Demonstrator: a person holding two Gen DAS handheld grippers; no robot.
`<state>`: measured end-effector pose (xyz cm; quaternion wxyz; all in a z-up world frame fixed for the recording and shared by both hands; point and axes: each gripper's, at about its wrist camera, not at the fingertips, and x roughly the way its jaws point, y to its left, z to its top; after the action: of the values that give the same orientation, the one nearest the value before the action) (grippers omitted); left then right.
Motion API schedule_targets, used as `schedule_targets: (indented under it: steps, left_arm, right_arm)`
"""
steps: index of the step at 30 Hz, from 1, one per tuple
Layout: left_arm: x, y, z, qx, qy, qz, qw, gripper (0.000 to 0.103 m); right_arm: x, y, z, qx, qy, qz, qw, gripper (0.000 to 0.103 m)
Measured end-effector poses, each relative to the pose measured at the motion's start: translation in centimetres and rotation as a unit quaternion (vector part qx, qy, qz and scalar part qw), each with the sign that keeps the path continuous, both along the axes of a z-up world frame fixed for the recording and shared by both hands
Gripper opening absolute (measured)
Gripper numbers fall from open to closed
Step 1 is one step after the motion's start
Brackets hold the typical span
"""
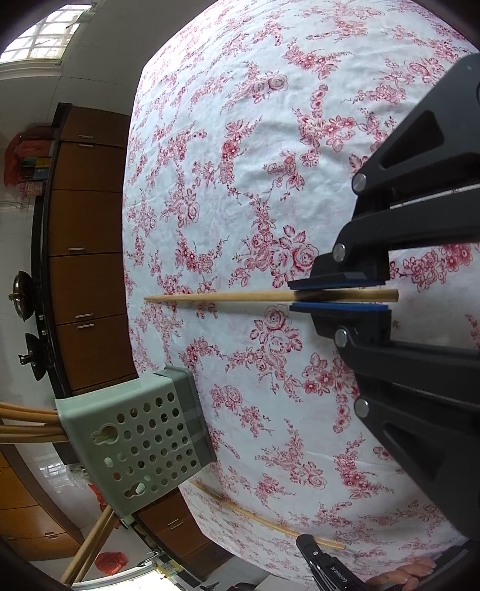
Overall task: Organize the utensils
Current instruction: 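Lift both chopsticks upright and carry them above the green holder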
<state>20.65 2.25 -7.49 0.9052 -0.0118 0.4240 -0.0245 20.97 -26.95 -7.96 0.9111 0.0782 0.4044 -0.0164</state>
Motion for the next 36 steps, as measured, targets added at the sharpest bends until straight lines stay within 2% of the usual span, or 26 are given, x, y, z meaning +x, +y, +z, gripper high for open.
schedule_targets:
  steps: [9, 18, 23, 31, 36]
  left_arm:
    - [-2.3, 1.1, 6.5, -0.016, -0.084, -0.008, 0.9963, 0.007]
    - [-2.9, 2.4, 12.7, -0.064, -0.159, 0.010, 0.9852, 0.007]
    - [-2.8, 2.6, 14.3, -0.066, -0.180, 0.006, 0.9813, 0.007]
    - [-2.6, 2.4, 15.2, -0.062, -0.188, 0.001, 0.9802, 0.007]
    - [-3.4, 1.8, 18.0, -0.073, -0.209, -0.025, 0.9748, 0.007]
  right_arm:
    - [-2.4, -1.8, 6.6, 0.002, -0.092, -0.013, 0.996, 0.007]
    - [-3.7, -2.6, 12.3, 0.010, -0.175, -0.022, 0.984, 0.007]
    - [-4.0, -2.8, 14.0, 0.011, -0.200, -0.024, 0.979, 0.007]
    - [-3.9, -2.1, 15.4, 0.005, -0.213, -0.018, 0.977, 0.007]
    - [-4.6, -2.5, 19.1, 0.034, -0.243, -0.005, 0.969, 0.007]
